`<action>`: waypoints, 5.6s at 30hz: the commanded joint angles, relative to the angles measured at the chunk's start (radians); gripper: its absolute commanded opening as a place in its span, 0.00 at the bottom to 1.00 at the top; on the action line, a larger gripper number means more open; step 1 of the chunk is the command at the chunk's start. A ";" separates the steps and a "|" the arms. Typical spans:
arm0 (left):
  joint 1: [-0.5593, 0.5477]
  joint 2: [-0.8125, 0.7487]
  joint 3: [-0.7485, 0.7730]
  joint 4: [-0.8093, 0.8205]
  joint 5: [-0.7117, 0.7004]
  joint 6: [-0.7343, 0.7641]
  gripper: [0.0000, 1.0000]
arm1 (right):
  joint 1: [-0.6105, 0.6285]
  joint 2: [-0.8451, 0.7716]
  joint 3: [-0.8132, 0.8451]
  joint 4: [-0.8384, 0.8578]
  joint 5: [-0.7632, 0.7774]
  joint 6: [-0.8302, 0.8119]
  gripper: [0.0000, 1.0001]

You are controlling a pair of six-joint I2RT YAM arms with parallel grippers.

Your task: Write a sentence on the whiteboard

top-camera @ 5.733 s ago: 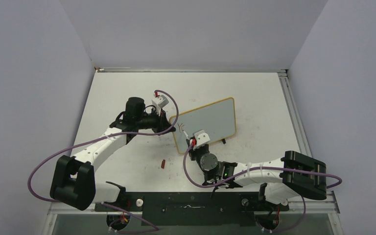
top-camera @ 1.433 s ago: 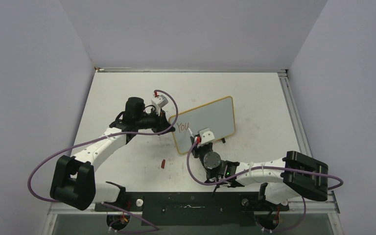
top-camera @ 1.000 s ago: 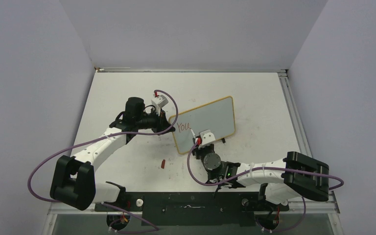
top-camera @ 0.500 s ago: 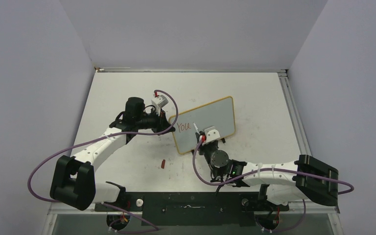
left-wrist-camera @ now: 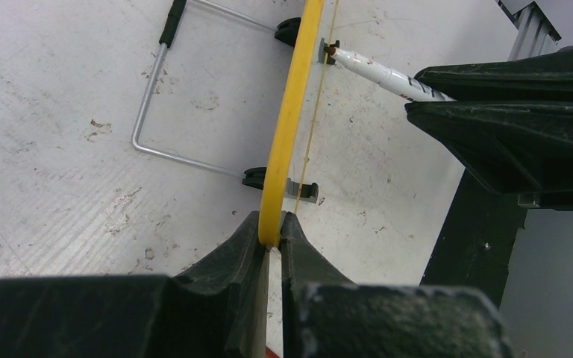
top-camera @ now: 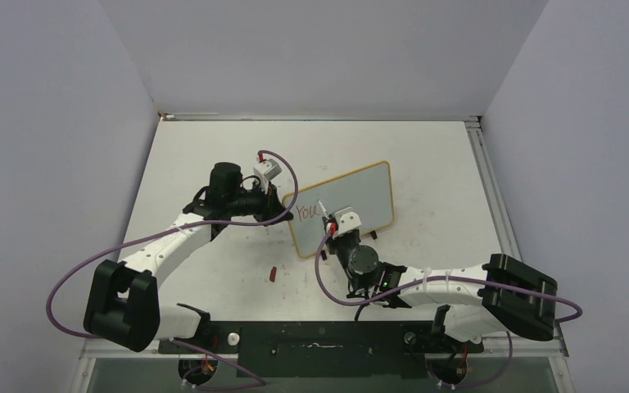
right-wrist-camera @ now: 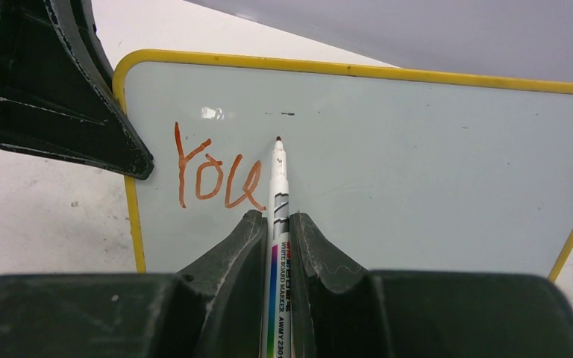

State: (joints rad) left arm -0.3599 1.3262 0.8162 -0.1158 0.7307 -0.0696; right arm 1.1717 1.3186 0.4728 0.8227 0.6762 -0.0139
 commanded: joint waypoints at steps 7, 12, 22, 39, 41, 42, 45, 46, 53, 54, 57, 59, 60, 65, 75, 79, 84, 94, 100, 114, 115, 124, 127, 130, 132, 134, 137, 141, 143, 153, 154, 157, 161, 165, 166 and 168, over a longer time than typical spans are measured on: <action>-0.001 0.030 -0.012 -0.134 -0.085 0.033 0.00 | -0.017 0.029 0.041 0.036 0.006 0.011 0.05; -0.001 0.031 -0.012 -0.134 -0.086 0.033 0.00 | -0.017 0.011 0.021 0.009 0.016 0.050 0.05; -0.001 0.029 -0.012 -0.134 -0.084 0.033 0.00 | -0.015 0.007 0.001 -0.018 0.035 0.087 0.05; -0.001 0.028 -0.011 -0.136 -0.084 0.031 0.00 | 0.046 0.019 0.003 -0.011 0.059 0.079 0.05; -0.001 0.028 -0.011 -0.135 -0.084 0.031 0.00 | 0.060 0.002 0.003 -0.003 0.072 0.065 0.05; -0.001 0.027 -0.011 -0.135 -0.086 0.031 0.00 | 0.064 -0.009 0.002 0.000 0.076 0.057 0.05; -0.001 0.024 -0.011 -0.136 -0.086 0.031 0.00 | 0.066 -0.037 -0.006 -0.003 0.088 0.054 0.05; -0.001 0.025 -0.012 -0.136 -0.086 0.031 0.00 | 0.065 -0.039 -0.010 -0.003 0.092 0.053 0.05; -0.001 0.024 -0.011 -0.134 -0.085 0.031 0.00 | 0.036 -0.041 -0.027 -0.012 0.095 0.059 0.05; -0.001 0.025 -0.011 -0.134 -0.085 0.031 0.00 | 0.031 -0.042 -0.029 -0.012 0.089 0.061 0.05; -0.001 0.024 -0.011 -0.134 -0.084 0.031 0.00 | 0.019 -0.034 -0.026 -0.009 0.066 0.063 0.05; -0.001 0.026 -0.012 -0.134 -0.085 0.031 0.00 | 0.016 -0.024 -0.023 0.001 0.055 0.060 0.05; -0.001 0.025 -0.012 -0.134 -0.084 0.031 0.00 | 0.014 -0.017 -0.021 0.007 0.050 0.058 0.05; -0.001 0.026 -0.012 -0.133 -0.086 0.031 0.00 | 0.007 0.001 -0.011 0.025 0.031 0.044 0.05; -0.001 0.028 -0.011 -0.136 -0.088 0.033 0.00 | -0.006 0.032 -0.004 0.025 0.030 0.045 0.05; -0.001 0.028 -0.011 -0.135 -0.088 0.032 0.00 | -0.006 0.020 -0.020 -0.010 0.042 0.074 0.05; -0.001 0.027 -0.011 -0.136 -0.086 0.031 0.00 | -0.006 0.003 -0.048 -0.047 0.045 0.124 0.05; -0.001 0.027 -0.011 -0.135 -0.086 0.032 0.00 | -0.003 0.008 -0.064 -0.072 0.042 0.156 0.05; -0.001 0.028 -0.010 -0.136 -0.088 0.032 0.00 | -0.003 0.005 -0.047 -0.066 0.037 0.134 0.05; -0.001 0.026 -0.010 -0.137 -0.089 0.032 0.00 | 0.021 -0.002 -0.086 -0.113 0.069 0.213 0.05; -0.001 0.025 -0.009 -0.136 -0.089 0.032 0.00 | 0.022 -0.001 -0.087 -0.114 0.070 0.213 0.05; -0.001 0.023 -0.010 -0.137 -0.087 0.031 0.00 | 0.017 -0.002 -0.057 -0.052 0.080 0.128 0.05; -0.001 0.023 -0.010 -0.137 -0.088 0.031 0.00 | 0.011 -0.002 -0.047 -0.025 0.074 0.102 0.05; -0.001 0.023 -0.010 -0.136 -0.088 0.031 0.00 | 0.005 0.003 -0.037 -0.008 0.066 0.083 0.05; -0.001 0.023 -0.009 -0.135 -0.086 0.031 0.00 | -0.001 0.009 -0.029 0.000 0.057 0.077 0.05; -0.001 0.022 -0.010 -0.136 -0.087 0.031 0.00 | -0.006 0.014 -0.025 0.006 0.051 0.070 0.05; -0.001 0.024 -0.009 -0.135 -0.087 0.031 0.00 | -0.009 0.022 -0.019 0.013 0.044 0.061 0.05; -0.001 0.026 -0.009 -0.135 -0.086 0.031 0.00 | -0.014 0.032 -0.011 0.019 0.037 0.055 0.05; -0.001 0.025 -0.009 -0.135 -0.087 0.031 0.00 | -0.019 0.035 -0.007 0.022 0.036 0.055 0.05; -0.001 0.028 -0.008 -0.135 -0.088 0.031 0.00 | -0.036 0.040 -0.002 0.000 0.071 0.081 0.05; -0.001 0.028 -0.008 -0.136 -0.089 0.031 0.00 | -0.036 0.039 -0.005 -0.003 0.071 0.085 0.05; -0.001 0.030 -0.008 -0.137 -0.090 0.031 0.00 | -0.037 0.030 -0.011 -0.013 0.069 0.097 0.05; -0.001 0.029 -0.008 -0.137 -0.090 0.031 0.00 | -0.034 0.000 -0.037 0.006 0.070 0.092 0.05; -0.001 0.027 -0.008 -0.137 -0.091 0.031 0.00 | -0.032 -0.035 -0.054 -0.004 0.075 0.088 0.05; -0.001 0.027 -0.008 -0.137 -0.092 0.031 0.00 | -0.031 -0.037 -0.059 -0.007 0.078 0.089 0.05; -0.001 0.027 -0.008 -0.137 -0.092 0.031 0.00 | -0.030 -0.042 -0.069 -0.014 0.084 0.093 0.05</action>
State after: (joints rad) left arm -0.3599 1.3262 0.8200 -0.1261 0.7261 -0.0704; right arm 1.1492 1.3128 0.4236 0.8055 0.7334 0.0650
